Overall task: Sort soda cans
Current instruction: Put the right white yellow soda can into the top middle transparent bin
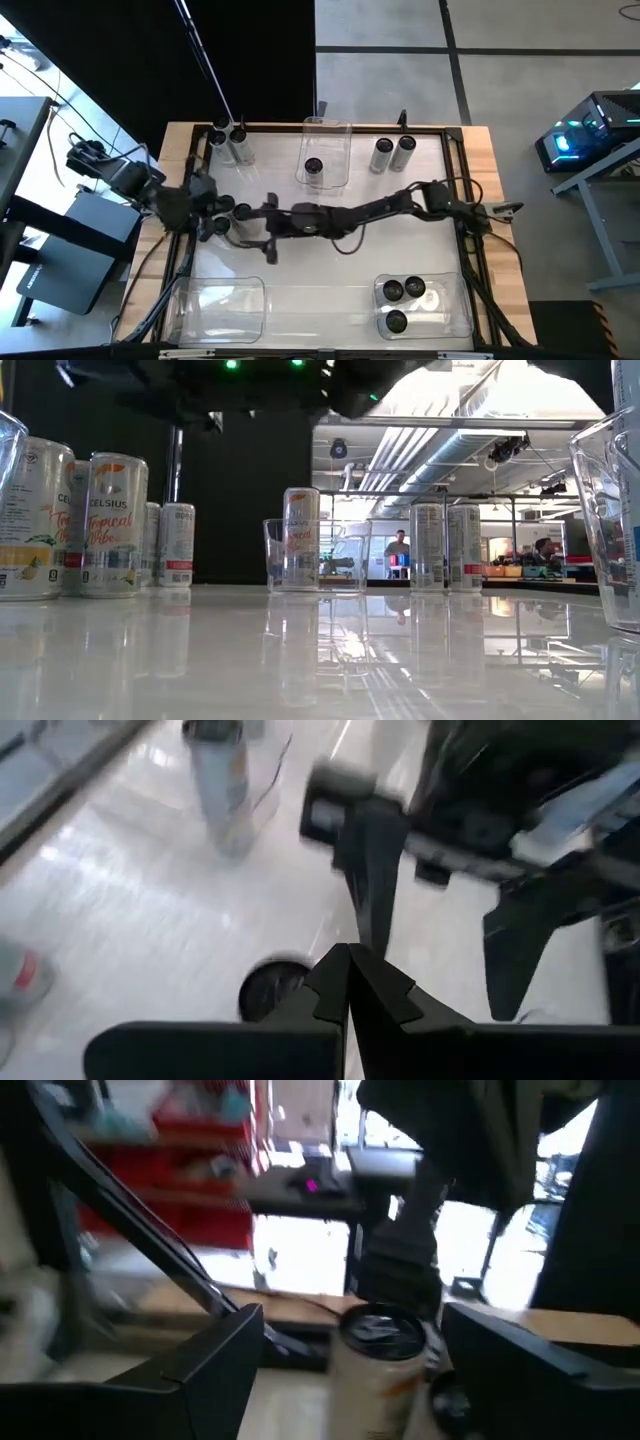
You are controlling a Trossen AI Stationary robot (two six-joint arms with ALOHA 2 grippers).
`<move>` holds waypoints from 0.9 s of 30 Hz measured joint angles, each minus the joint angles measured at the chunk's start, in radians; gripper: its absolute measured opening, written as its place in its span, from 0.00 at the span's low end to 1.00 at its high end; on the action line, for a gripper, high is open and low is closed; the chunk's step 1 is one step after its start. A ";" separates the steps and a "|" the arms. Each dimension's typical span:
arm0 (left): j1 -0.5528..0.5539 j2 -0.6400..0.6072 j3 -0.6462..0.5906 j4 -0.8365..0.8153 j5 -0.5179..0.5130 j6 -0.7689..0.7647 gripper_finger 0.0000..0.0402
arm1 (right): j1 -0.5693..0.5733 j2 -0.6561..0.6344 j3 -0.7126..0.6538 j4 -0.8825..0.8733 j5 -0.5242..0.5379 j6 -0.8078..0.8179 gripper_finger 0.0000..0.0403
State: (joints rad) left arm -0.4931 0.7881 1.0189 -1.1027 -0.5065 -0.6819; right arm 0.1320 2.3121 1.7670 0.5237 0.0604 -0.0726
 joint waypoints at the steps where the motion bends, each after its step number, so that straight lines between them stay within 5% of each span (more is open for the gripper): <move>1: 0.000 0.009 -0.006 -0.006 0.001 -0.009 0.00 | -0.002 0.004 0.039 -0.063 0.014 -0.023 0.76; 6: 0.000 0.045 -0.025 -0.007 0.000 -0.024 0.00 | -0.007 0.023 0.209 -0.342 0.131 -0.040 0.81; 15: 0.000 0.081 -0.025 -0.001 0.000 -0.037 0.00 | -0.028 0.032 0.247 -0.529 0.112 -0.015 0.81; 27: -0.033 0.083 -0.025 -0.002 -0.029 -0.074 0.00 | -0.076 0.031 0.030 -0.155 0.018 0.143 0.81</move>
State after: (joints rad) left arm -0.5265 0.8707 0.9939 -1.1045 -0.5359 -0.7556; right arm 0.0565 2.3432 1.7971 0.3688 0.0787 0.0707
